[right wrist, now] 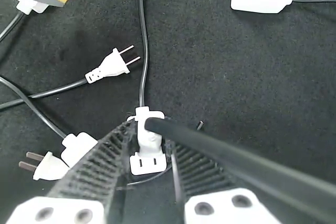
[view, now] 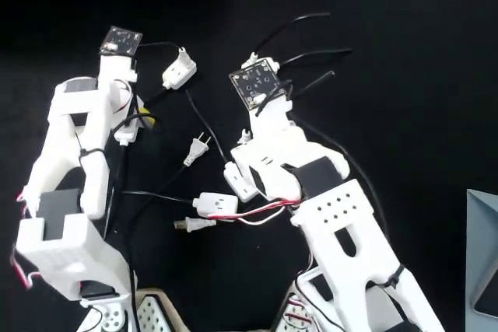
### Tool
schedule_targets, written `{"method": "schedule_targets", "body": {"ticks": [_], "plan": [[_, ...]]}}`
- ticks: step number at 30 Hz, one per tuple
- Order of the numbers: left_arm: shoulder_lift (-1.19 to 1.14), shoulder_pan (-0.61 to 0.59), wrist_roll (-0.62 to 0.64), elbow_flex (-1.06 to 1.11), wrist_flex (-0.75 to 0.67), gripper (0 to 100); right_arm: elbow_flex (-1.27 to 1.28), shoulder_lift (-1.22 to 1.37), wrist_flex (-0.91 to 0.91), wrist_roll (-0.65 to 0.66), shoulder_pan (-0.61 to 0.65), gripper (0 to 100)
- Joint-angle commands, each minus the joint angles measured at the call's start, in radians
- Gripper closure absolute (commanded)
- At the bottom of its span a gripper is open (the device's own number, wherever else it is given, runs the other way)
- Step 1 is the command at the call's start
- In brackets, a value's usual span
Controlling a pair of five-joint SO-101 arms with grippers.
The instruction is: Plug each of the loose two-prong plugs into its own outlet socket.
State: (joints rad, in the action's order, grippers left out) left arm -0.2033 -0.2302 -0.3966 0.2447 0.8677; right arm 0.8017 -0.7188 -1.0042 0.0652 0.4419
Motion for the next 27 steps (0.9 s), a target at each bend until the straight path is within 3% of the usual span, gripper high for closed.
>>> {"method": "schedule_targets", "body": {"ticks": [1, 5, 11, 18, 23, 27], "plan": [[-0.029, -0.042, 0.011, -0.076, -0.037, 70, -0.007, -0.016, 0.017, 0.002, 0.014, 98.6], [-0.075, -0.053, 0.011, -0.107, -0.038, 71, -0.007, -0.016, 0.017, 0.002, 0.014, 98.6], [-0.129, -0.022, 0.011, -0.125, -0.043, 84, -0.007, -0.016, 0.017, 0.002, 0.014, 98.6], [-0.144, 0.036, 0.006, -0.101, -0.034, 92, -0.007, -0.018, 0.015, 0.003, 0.014, 98.6], [-0.086, 0.082, -0.118, -0.033, 0.005, 96, -0.007, -0.022, 0.014, 0.003, 0.011, 98.6], [0.025, 0.130, -0.129, 0.059, 0.052, 95, -0.007, -0.022, 0.015, 0.003, 0.011, 98.6]]}}
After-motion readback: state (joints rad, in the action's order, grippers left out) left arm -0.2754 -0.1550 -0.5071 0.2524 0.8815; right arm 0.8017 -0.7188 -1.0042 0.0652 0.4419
